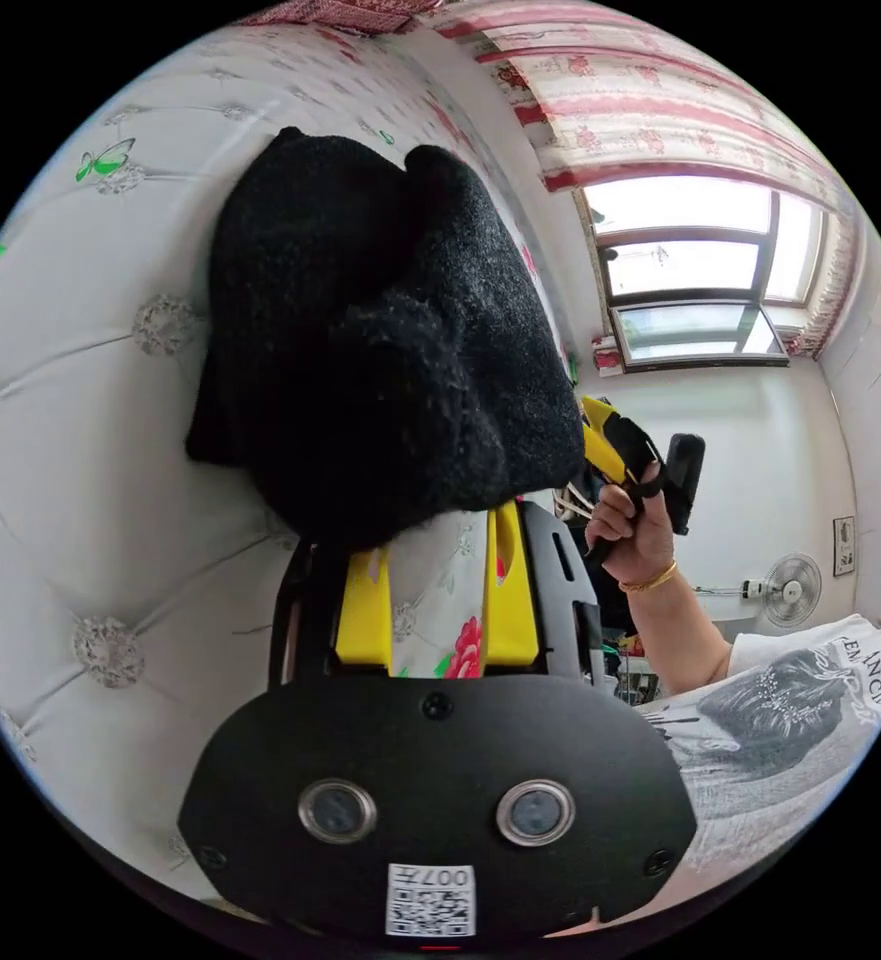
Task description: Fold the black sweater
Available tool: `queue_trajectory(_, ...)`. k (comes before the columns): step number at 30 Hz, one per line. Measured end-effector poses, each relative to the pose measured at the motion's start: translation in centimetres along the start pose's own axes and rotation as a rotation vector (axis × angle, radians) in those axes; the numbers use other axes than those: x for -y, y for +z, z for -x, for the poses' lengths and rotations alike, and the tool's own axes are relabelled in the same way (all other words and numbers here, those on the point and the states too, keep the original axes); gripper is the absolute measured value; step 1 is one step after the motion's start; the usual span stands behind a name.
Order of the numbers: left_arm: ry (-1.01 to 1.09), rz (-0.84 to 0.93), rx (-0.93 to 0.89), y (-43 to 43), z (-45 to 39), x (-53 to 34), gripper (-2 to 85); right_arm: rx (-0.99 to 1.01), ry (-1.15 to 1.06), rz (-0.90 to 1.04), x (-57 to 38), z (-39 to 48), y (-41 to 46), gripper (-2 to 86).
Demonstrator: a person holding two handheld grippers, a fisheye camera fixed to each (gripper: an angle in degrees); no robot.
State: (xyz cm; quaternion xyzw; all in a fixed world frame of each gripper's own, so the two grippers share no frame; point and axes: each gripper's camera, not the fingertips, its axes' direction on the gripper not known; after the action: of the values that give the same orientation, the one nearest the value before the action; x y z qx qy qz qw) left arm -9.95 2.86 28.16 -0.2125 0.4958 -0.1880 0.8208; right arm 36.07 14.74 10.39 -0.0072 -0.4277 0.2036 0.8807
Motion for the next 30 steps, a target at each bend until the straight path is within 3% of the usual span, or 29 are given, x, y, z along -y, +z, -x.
queue_trajectory(1, 0.001, 0.02, 0.019, 0.3, 0.1, 0.6, 11.7, 0.077, 0.027, -0.031, 0.7, -1.1, 1.0, 11.4)
queue_trajectory(6, -0.026, -0.061, 0.052, -0.4, 0.9, 3.8, 10.2, 0.003, -0.036, -0.067, 8.6, 1.1, 6.7, 11.5)
queue_trajectory(11, -0.044, -0.255, 0.265, -4.9, 2.5, 13.2, 9.1, 0.067, -0.076, -0.041, 23.4, 3.9, 16.5, 11.4)
queue_trajectory(14, -0.042, -0.295, 0.39, -7.8, 2.9, 16.4, 7.9, -0.073, -0.206, -0.05, 26.2, 7.4, 17.5, 10.7)
queue_trajectory(17, 0.069, -0.339, 0.422, -9.0, 1.2, 13.5, 6.7, -0.158, -0.347, -0.049, 22.7, 9.1, 17.2, 10.1)
queue_trajectory(21, 0.203, -0.207, 0.526, -4.7, -0.7, 4.5, 6.5, -0.325, -0.395, 0.107, 13.2, 7.3, 17.4, 9.9)
queue_trajectory(25, 0.268, -0.004, 0.512, 0.8, -2.8, -4.0, 6.3, -0.43, -0.243, 0.306, 0.6, 4.1, 15.5, 10.1)
queue_trajectory(30, 0.43, 0.181, 0.498, 6.3, -6.7, -10.4, 6.3, -0.662, 0.012, 0.195, -7.4, 2.7, 6.5, 11.4)
